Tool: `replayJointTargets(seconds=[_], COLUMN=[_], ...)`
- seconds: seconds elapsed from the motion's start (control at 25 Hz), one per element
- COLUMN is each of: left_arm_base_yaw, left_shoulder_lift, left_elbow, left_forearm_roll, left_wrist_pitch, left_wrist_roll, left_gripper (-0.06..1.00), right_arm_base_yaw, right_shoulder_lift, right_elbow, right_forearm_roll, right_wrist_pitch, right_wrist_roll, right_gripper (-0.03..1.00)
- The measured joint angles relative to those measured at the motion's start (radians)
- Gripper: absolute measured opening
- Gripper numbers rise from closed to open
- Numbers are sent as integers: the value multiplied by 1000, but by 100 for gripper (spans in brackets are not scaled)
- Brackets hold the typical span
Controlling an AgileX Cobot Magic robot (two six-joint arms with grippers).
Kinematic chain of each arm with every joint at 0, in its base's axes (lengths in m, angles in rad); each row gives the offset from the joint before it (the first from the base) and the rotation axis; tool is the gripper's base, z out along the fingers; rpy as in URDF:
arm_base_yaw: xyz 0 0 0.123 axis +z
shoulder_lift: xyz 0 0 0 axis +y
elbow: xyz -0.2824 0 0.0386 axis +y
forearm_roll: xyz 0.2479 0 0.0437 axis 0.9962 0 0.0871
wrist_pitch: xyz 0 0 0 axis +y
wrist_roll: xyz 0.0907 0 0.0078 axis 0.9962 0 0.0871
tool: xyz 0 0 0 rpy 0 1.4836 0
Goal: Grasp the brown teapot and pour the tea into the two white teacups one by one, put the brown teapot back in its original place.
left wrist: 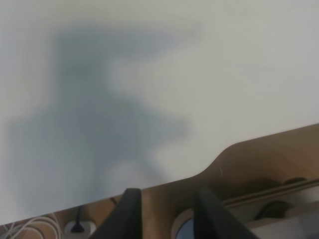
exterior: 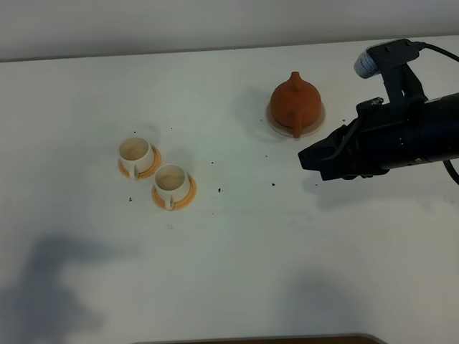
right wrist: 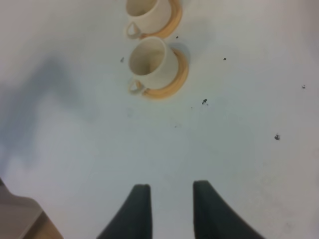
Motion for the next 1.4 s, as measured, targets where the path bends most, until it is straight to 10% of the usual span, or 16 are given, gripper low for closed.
replayJointTargets(seconds=[0.88, 1.4], left_arm_base_yaw=[5, 195], left_shoulder_lift=[-226, -480], left_elbow=[203, 205], left_forearm_roll=[16, 21], left_wrist_pitch=[-117, -116], left_wrist_roll=[-54, -61], left_gripper=[30, 30], right_arm_base_yaw=[0, 0], right_shoulder_lift=[0, 0], right_elbow=[0, 0], right_forearm_roll=[0, 0], right_wrist_pitch=[3, 3], right_wrist_roll=[3, 4], right_gripper=[24, 24])
